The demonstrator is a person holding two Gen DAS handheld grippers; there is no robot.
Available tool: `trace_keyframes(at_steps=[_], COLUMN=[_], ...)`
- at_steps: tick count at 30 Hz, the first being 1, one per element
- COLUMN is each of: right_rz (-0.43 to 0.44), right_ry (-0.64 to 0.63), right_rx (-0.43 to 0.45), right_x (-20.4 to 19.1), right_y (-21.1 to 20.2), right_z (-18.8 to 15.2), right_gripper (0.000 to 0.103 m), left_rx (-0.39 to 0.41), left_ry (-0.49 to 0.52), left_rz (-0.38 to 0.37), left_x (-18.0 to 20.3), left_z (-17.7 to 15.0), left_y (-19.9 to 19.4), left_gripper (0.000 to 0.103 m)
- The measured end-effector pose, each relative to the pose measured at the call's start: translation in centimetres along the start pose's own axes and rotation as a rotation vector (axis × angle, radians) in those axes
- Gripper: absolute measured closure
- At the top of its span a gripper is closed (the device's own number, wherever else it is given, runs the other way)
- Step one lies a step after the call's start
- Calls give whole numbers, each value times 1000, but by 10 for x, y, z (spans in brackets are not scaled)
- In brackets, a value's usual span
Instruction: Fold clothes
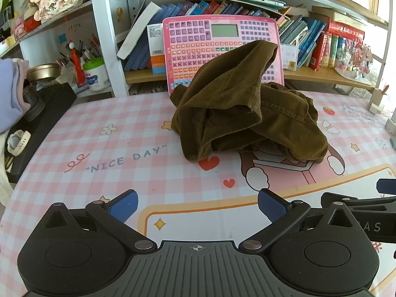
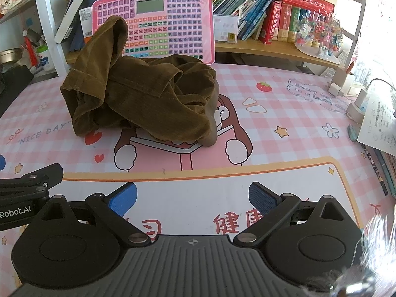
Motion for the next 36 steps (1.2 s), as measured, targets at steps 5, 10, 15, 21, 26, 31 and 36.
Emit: trace_keyframes(at_steps=[5, 10, 15, 21, 26, 31, 36], right_rz=[-6, -13, -29, -44, -52, -73, -94], right_ry=[6, 13, 26, 43, 81, 116, 121], right_rx=[-2, -5, -4, 4, 15, -17, -43], right_x=[-1, -2, -7, -17, -24, -27, -28], right_y=[0, -1, -4, -11, -21, -25, -28], right_z=[0, 0, -2, -5, -10, -27, -39], right_gripper=[6, 7, 7, 7, 7, 7, 7], left_rx=[12, 15, 21, 41, 66, 55, 38], left_ry=[28, 33, 44, 43, 46, 53, 50], left_rz=[16, -6, -23, -52, -96, -156, -196], left_x=[2, 0, -3, -15, -21, -21, -21], left_z=[2, 3, 3, 4, 3, -8, -18], left_y=[-1, -1, -1, -4, -8, -5, -2], left_gripper=[0, 0, 0, 0, 0, 0, 0])
Point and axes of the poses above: each gripper's, at about its wrist camera, not at the fingertips, and y roughly the way its jaws point, x to its right, z to its top, the point moved 10 cm from there along y, roughly the way its jaws point, and after that the axes turned 1 degree about -y, right-handed, at the moved point
